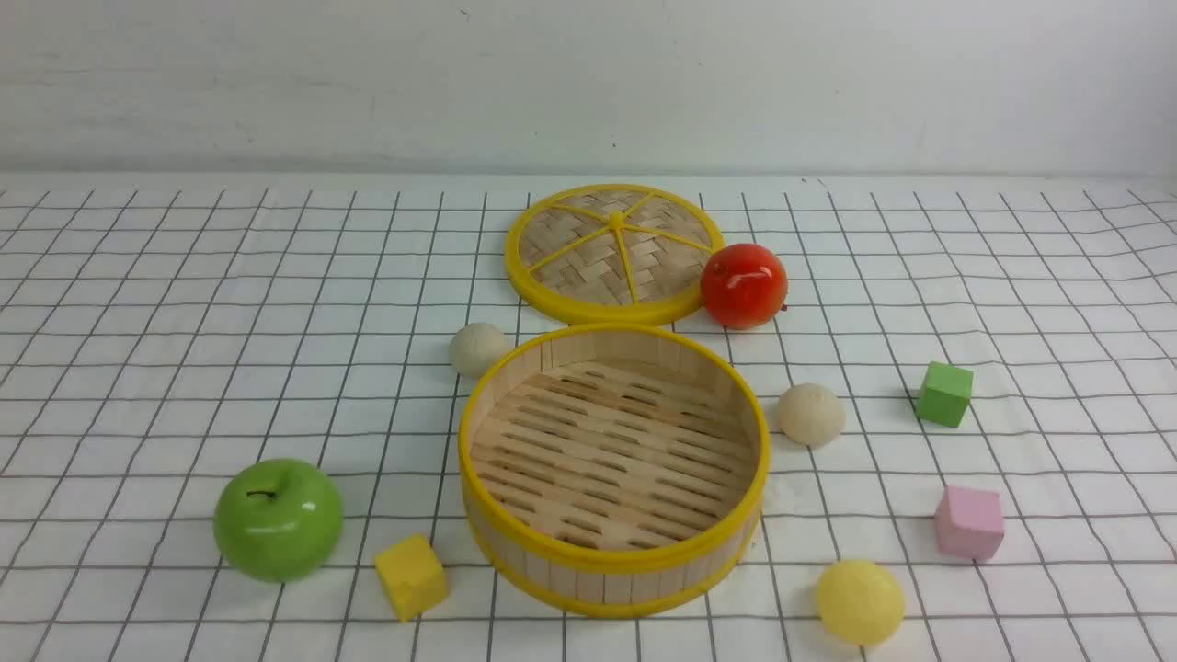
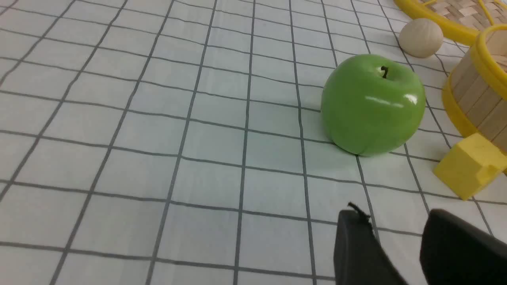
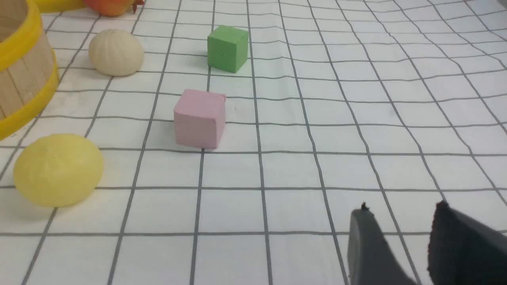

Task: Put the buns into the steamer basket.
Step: Use the left arm to grab a steamed stuffed bun

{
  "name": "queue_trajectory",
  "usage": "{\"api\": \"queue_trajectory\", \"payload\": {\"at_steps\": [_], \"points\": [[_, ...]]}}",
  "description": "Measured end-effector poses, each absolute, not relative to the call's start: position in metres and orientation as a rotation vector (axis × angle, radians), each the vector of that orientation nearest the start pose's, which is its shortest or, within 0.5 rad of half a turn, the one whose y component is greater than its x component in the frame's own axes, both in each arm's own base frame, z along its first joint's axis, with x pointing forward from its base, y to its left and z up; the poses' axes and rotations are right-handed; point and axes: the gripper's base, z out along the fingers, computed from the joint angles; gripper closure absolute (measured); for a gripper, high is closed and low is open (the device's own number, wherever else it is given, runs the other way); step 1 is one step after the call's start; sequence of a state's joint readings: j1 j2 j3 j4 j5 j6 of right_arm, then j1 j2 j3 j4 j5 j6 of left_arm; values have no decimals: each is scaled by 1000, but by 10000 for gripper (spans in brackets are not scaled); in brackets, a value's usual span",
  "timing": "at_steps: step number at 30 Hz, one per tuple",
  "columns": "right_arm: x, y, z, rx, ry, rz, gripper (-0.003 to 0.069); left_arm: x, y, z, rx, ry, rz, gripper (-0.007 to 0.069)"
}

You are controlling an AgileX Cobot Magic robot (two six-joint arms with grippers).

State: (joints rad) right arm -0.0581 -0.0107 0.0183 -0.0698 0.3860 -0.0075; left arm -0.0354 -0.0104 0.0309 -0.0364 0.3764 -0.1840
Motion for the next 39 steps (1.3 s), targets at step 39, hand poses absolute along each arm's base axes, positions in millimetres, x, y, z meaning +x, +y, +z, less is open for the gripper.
{"api": "queue_trajectory", "payload": {"at_steps": [39], "points": [[52,-5,173,5,1878,-114,419,55,1,218,-419,1351,-500,386]]}}
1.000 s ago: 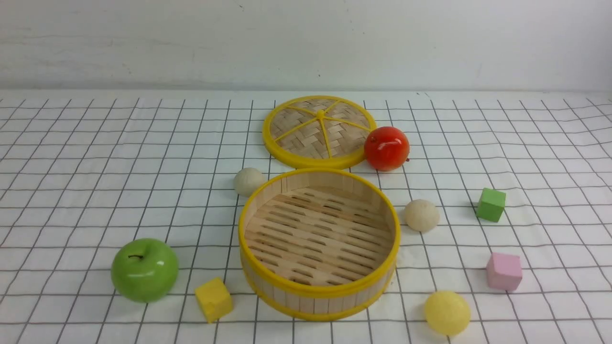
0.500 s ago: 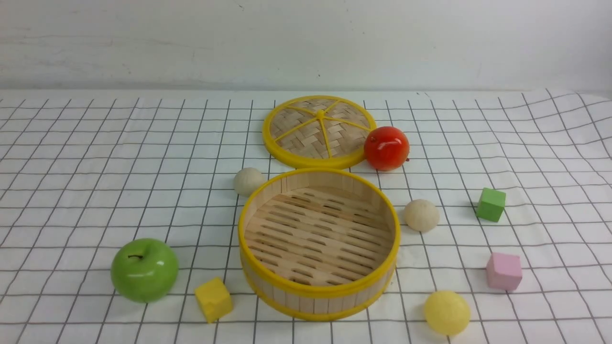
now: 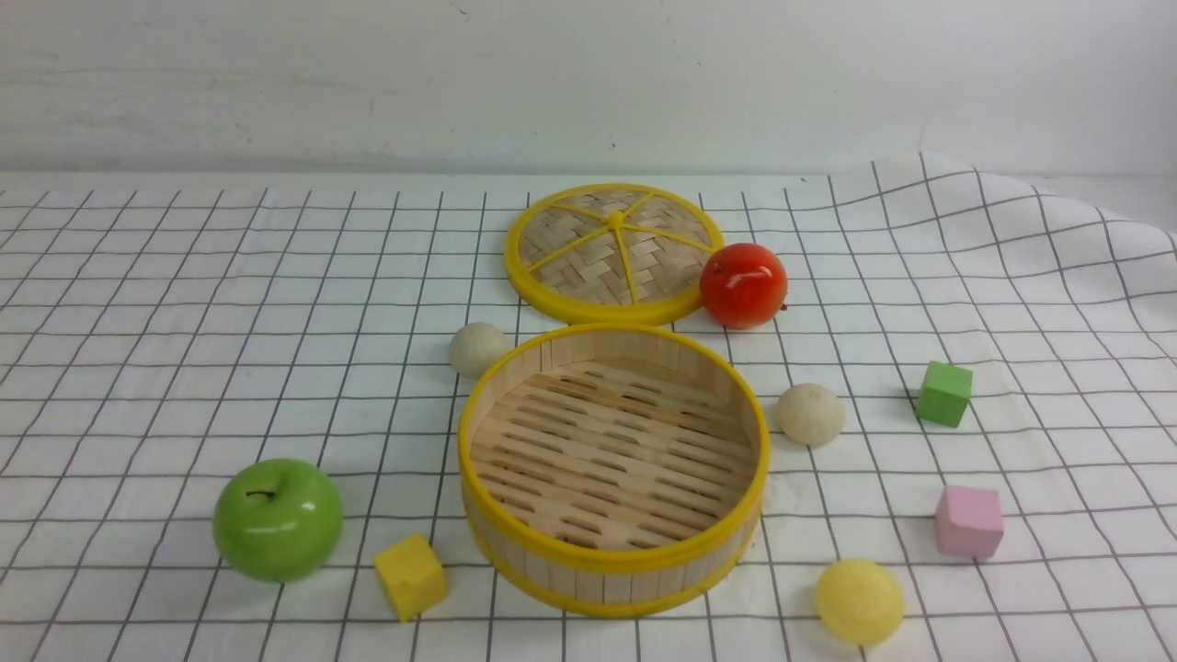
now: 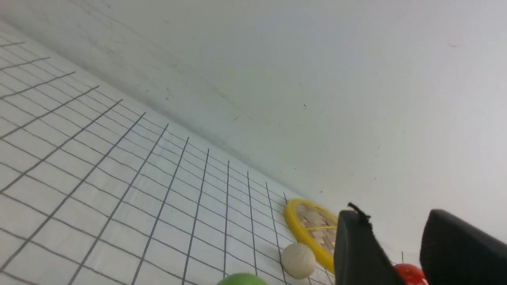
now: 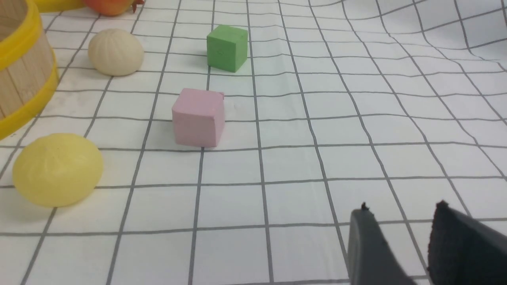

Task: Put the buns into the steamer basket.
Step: Use the left arm to grab a steamed stuffed bun

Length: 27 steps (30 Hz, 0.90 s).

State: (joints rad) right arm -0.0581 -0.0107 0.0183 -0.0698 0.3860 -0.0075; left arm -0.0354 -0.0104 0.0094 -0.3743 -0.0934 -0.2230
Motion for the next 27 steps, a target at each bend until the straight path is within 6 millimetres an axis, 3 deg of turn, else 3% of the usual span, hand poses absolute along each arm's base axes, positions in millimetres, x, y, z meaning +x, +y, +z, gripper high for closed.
{"api": "queue_trajectory", "payload": {"at_steps": [1,2,4,5,8,13,18,20,27], "points": [[52,-5,173,5,1878,-114,419,52,1,234,-399,1321,-505,386],[52,-5,173,5,1878,-114,419,51,0,236,-396,1320,-505,386],[52,-5,173,5,1878,-114,419,42,0,267,-362,1252,-518,386],[52,-5,173,5,1878,-114,419,41,0,269,-359,1247,-519,386],[52,-5,173,5,1878,-114,419,32,-3,313,-326,1226,-544,386],[52,-5,173,5,1878,-114,419,43,-12,349,-302,1465,-566,386],[52,-5,173,5,1878,-114,419,79,-18,344,-277,1839,-503,386],[52,-5,173,5,1878,-114,419,89,-19,341,-293,1878,-509,386],[52,-5,173,5,1878,-114,419,164,-23,315,-412,2053,-556,386]]}}
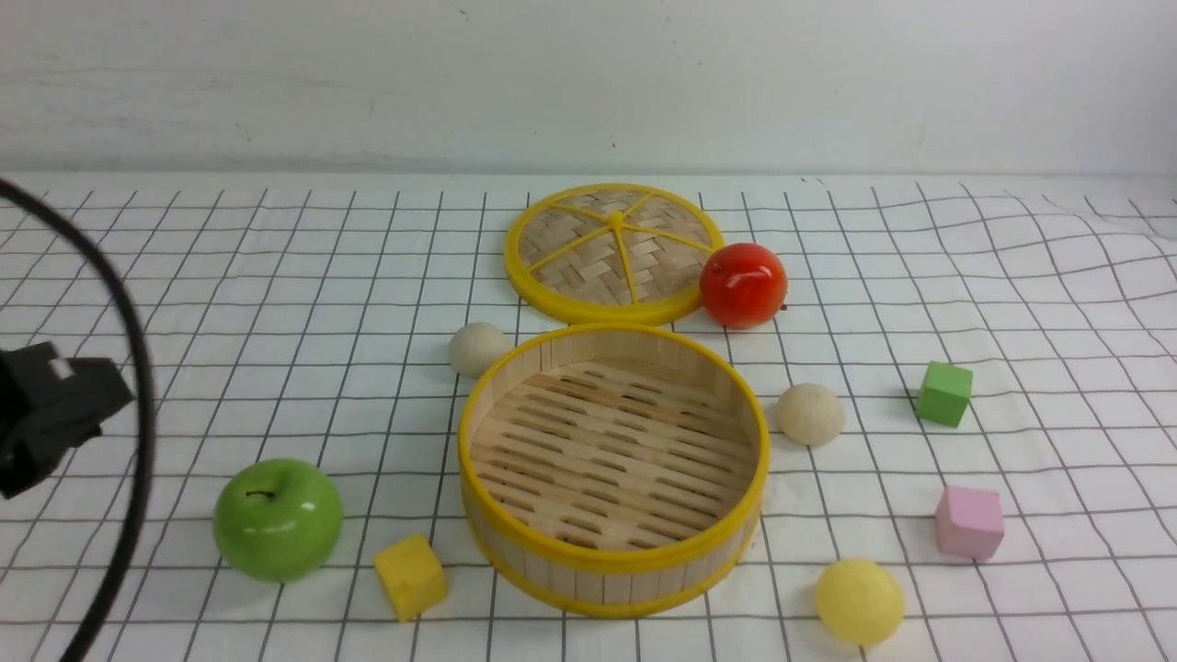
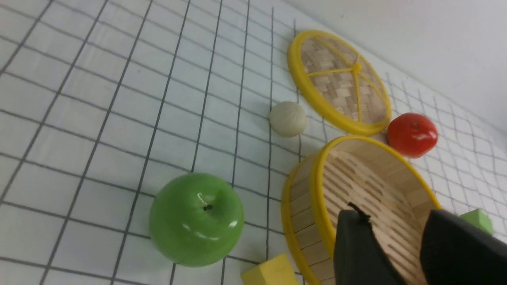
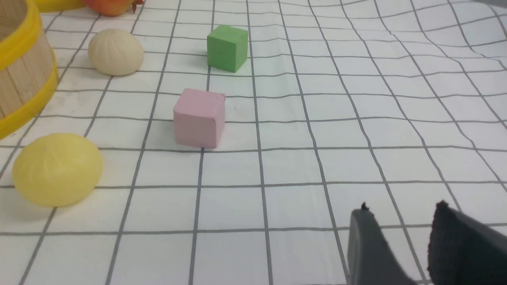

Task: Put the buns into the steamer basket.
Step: Use the left arm to grab a steamed stuffed bun

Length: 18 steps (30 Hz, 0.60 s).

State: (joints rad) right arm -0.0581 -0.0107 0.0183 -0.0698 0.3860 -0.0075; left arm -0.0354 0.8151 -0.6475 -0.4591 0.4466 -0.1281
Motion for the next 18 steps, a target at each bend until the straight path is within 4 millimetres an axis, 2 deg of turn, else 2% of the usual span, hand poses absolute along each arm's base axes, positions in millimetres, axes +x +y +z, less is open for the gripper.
{"api": "queue_trajectory", "payload": {"at_steps": [2,3,4,6,7,10,13,14,15,16,18], "points": [[52,-5,173,5,1878,-114,419,184,-26,311,-401,2146,-556,386],[52,-5,173,5,1878,-114,419,186,-27,310,-397,2157,-555,386],[52,-5,173,5,1878,-114,419,206,-30,310,-349,2242,-546,386],[52,-5,173,5,1878,-114,419,229,-33,306,-276,2358,-537,386],[52,-5,173,5,1878,-114,419,232,-34,306,-268,2367,-536,386],[52,-5,173,5,1878,-114,419,278,-40,303,-193,2497,-551,386],[52,-5,173,5,1878,-114,419,313,-50,304,-138,2523,-549,386],[52,-5,173,5,1878,-114,419,317,-51,301,-137,2536,-545,386],[52,-5,173,5,1878,-114,419,336,-62,302,-105,2542,-536,386],[52,-5,173,5,1878,-114,419,338,-62,299,-109,2553,-532,386],[52,-5,173,5,1878,-114,419,365,-79,293,-63,2583,-485,386]]}}
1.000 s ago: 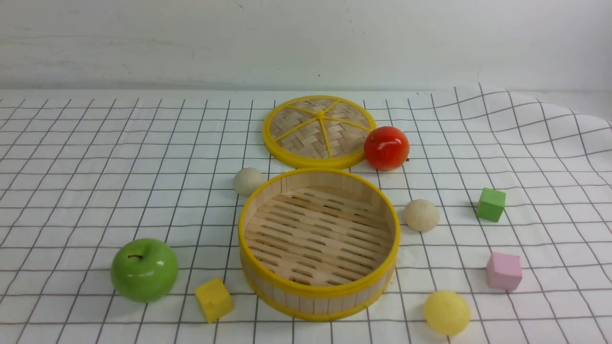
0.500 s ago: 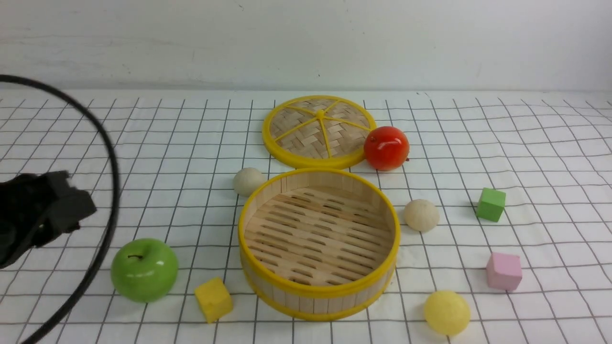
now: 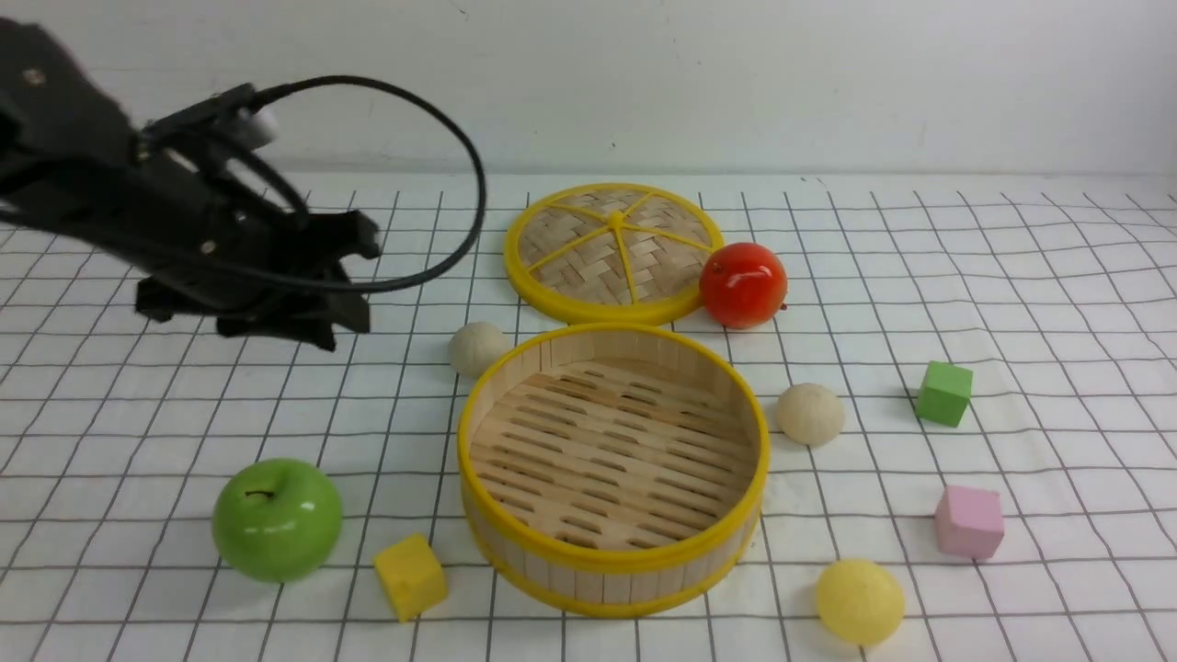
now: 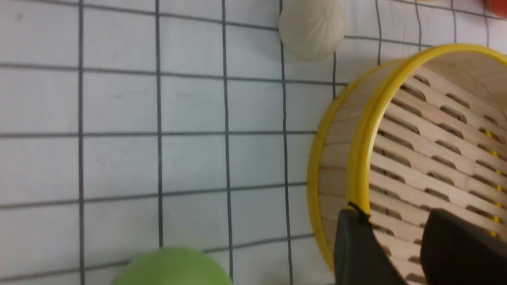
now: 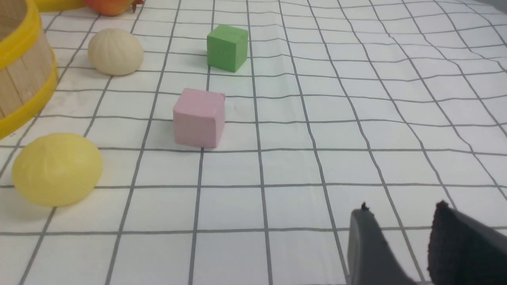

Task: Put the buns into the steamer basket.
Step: Use the left arm to grab a steamed stuffed bun

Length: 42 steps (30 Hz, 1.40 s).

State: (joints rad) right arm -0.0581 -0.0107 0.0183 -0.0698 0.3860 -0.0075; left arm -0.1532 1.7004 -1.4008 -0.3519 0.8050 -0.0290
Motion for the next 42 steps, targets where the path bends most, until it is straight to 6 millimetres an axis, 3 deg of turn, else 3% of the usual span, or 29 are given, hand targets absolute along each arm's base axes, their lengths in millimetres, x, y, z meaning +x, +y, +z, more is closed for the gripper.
{"api": "queue_trajectory", "payload": {"at_steps": [3,9,16,26,34,42], "points": [[52,-5,173,5,1878,-114,419,390,-98,287,-23,2600,-422,386],[52,-5,173,5,1878,-114,419,434,-124,265,-154,2604,-366,386],[52,-5,173,5,1878,-114,419,464,-137,245,-136,2522,-375,386],[52,-5,173,5,1878,-114,419,476,-142,214,68,2518,-303,386],[52,-5,173,5,1878,-114,419,481,-143,186,90,2563,-285,386],[52,-5,173,5,1878,-114,419,482,-144,184,83,2568,-299,410]]}}
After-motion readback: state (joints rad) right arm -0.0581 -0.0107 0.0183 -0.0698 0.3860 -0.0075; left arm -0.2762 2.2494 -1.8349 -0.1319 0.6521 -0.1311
